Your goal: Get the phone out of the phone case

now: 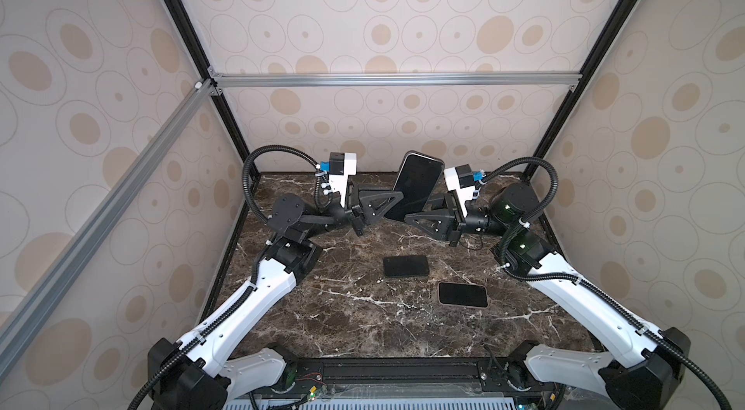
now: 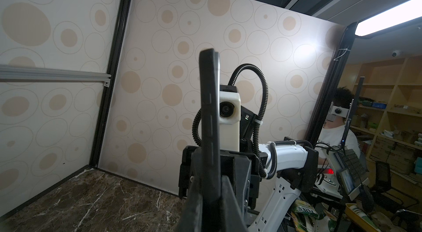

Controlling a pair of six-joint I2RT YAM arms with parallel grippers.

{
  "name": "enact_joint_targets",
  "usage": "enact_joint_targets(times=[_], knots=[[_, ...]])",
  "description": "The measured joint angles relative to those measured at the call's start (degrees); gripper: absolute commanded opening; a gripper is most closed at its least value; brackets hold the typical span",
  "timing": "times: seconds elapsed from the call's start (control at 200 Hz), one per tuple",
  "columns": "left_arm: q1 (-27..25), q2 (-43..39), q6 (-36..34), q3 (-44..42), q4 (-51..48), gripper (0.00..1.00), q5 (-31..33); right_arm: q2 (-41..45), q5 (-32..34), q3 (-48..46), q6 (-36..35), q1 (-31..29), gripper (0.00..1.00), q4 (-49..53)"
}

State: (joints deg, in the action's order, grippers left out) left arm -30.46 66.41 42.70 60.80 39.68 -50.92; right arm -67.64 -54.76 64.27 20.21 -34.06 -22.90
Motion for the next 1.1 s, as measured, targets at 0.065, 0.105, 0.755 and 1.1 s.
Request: enact_joint_targets(times=[0.065,0.105,0.755,1.1], knots=[[-0.02,0.0,0.13,0.0,0.37,0.0,0.02,-0.15,-0.11,0.48,-0.07,-0.02,0.24,0.5],[-0.02,-0.04,0.22,0.0,0.59,0.0,0.0,-0.26,-0.11,0.74,-0.15,-0.04,0.21,0.76],[-0.37,-6.32,-22.18,3.93,-16.04,0.4,13.44,5.16,17.7,1.09,-12.44,-1.25,0.0,19.98],[-5.09,-7.15,-42.69,9.09,-27.67,0.41,24.79,5.42,29.35,3.3,-21.84,-5.14,0.0,33.03]])
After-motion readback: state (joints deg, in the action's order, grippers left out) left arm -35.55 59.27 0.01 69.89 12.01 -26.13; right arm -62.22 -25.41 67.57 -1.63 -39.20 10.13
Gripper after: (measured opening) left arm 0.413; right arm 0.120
